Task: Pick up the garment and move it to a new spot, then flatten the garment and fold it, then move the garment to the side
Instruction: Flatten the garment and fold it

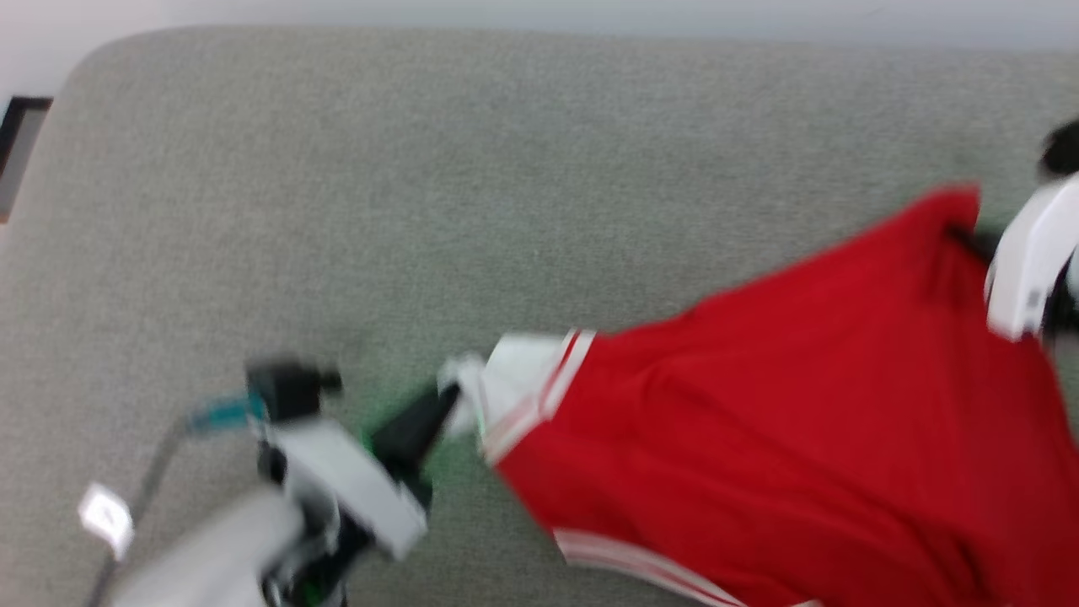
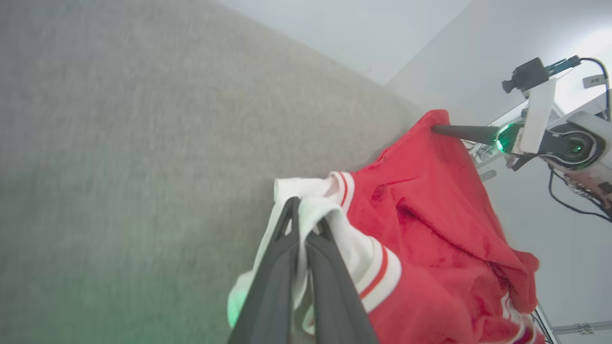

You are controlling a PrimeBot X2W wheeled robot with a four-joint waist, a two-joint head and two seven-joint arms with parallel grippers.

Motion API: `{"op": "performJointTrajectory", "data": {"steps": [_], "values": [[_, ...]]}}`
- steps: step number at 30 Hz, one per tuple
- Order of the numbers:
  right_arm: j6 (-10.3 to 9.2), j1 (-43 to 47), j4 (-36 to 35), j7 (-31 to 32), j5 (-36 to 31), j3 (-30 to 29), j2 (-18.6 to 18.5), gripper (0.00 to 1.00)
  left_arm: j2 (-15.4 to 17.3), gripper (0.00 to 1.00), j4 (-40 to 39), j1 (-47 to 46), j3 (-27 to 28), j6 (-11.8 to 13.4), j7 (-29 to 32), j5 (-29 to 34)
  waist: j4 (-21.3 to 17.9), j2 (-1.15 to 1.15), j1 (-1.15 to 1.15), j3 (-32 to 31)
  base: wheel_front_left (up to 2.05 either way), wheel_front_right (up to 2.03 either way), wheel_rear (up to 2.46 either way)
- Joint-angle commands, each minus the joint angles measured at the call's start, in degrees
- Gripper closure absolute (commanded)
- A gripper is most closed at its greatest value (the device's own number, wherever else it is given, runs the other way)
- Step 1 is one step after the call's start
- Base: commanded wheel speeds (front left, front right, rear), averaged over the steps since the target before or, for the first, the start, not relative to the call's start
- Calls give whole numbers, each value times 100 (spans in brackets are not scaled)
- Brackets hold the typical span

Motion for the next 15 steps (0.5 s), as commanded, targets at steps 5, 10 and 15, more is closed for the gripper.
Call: {"op": "performJointTrajectory", "data": {"steps": [5,10,15], "values": [[-6,-1024,1133,-716,-95,-836,582,100,1,100,226,-1380,490,15,395,-434,-254,0,0,-106,0,0,0],[-6,-2351,2047,-1205,-489,-1349,1008,100,-98,100,1128,-3014,1054,17,893,-756,-546,0,0,100,0,0,0],[-9,-3676,2807,-2037,-956,-1773,1193,100,-327,100,2365,-4831,1569,245,788,-625,-786,0,0,318,0,0,0]]}}
